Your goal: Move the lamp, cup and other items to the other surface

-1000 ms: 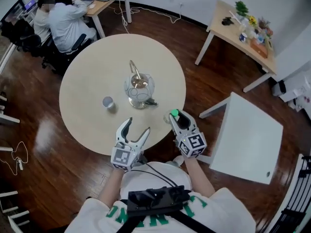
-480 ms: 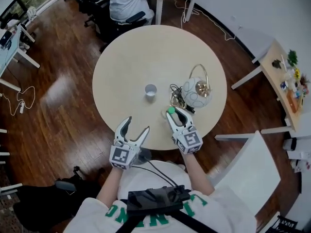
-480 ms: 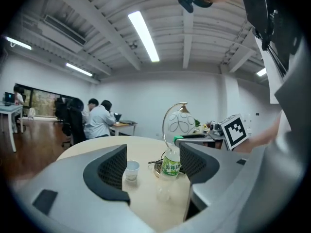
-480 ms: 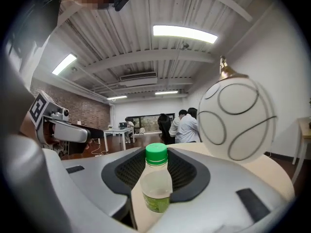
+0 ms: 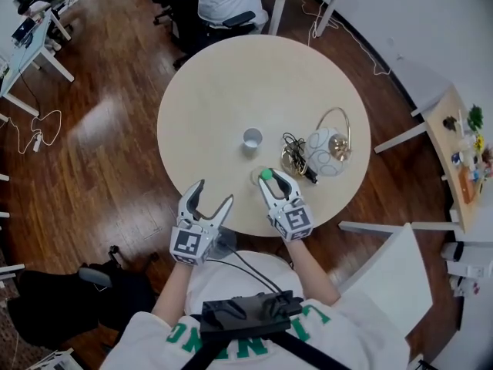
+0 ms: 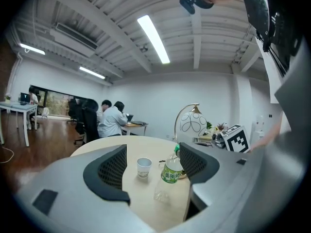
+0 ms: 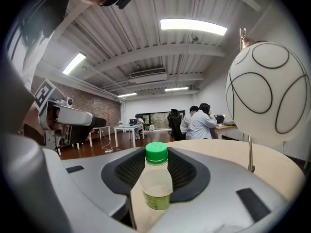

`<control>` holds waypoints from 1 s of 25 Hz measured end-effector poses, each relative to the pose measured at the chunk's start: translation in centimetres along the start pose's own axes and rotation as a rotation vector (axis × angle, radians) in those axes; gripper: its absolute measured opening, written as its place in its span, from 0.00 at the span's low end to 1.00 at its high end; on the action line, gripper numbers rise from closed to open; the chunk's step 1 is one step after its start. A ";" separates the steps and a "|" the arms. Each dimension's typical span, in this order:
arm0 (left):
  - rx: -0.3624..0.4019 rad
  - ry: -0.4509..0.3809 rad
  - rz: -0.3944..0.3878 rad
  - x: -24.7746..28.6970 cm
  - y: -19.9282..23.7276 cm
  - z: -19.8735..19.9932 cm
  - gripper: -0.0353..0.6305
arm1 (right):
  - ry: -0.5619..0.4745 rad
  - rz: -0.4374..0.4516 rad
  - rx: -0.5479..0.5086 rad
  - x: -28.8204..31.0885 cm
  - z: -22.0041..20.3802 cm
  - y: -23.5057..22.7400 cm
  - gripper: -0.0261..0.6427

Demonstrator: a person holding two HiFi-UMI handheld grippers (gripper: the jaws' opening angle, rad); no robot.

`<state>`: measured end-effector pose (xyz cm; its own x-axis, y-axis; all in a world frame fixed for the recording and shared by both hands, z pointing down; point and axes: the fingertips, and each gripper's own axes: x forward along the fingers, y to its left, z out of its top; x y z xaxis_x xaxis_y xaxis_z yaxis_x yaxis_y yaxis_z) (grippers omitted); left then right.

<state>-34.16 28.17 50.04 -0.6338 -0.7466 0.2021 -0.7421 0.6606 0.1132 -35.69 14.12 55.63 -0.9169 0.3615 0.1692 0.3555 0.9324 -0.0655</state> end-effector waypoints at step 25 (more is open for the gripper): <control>0.051 -0.058 -0.528 6.2 -23.8 5.5 0.55 | -0.295 -0.493 0.050 -27.0 6.9 -9.6 0.53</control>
<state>-21.66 7.39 43.23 -0.1810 -0.9805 0.0766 -0.9721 0.1901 0.1373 -15.59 -4.61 44.90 -0.9865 -0.1373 -0.0896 -0.1287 0.9870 -0.0960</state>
